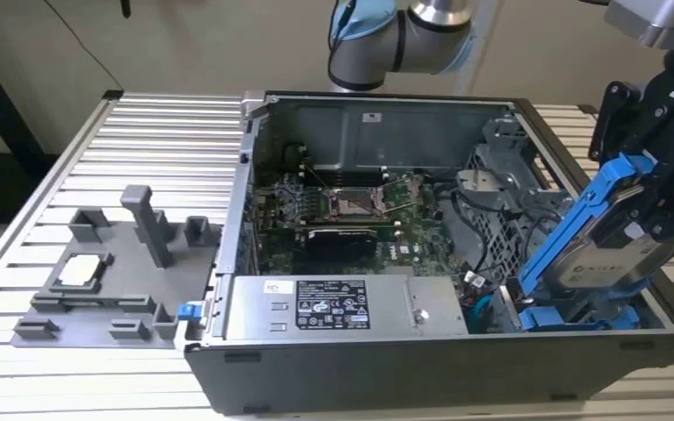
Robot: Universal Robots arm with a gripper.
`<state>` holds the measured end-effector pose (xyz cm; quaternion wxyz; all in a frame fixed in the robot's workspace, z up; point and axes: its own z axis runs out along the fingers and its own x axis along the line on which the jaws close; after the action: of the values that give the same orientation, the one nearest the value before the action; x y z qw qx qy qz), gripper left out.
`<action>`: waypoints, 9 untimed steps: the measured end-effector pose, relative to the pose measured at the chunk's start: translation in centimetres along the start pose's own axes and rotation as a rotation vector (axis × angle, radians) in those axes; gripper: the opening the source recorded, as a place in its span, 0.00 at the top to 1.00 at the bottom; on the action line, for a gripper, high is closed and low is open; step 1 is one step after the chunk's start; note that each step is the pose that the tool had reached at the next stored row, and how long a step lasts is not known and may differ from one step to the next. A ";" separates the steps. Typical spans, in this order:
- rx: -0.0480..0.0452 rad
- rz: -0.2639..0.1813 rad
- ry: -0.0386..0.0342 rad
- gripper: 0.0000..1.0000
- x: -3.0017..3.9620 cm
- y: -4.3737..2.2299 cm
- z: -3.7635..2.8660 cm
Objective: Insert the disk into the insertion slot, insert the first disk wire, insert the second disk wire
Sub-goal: 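Insert the disk into the insertion slot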
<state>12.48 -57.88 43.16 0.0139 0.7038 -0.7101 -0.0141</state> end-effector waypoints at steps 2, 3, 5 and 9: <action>0.0000 0.000 -0.0013 0.67 0.00 -0.02 0.33; 0.0000 0.000 -0.0019 0.67 0.00 -0.02 0.48; -0.0001 0.000 -0.0038 0.67 0.00 -0.03 0.78; -0.0001 0.000 -0.0072 0.67 0.00 -0.06 1.38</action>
<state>12.49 -57.88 41.77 0.0114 0.7039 -0.7100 -0.0167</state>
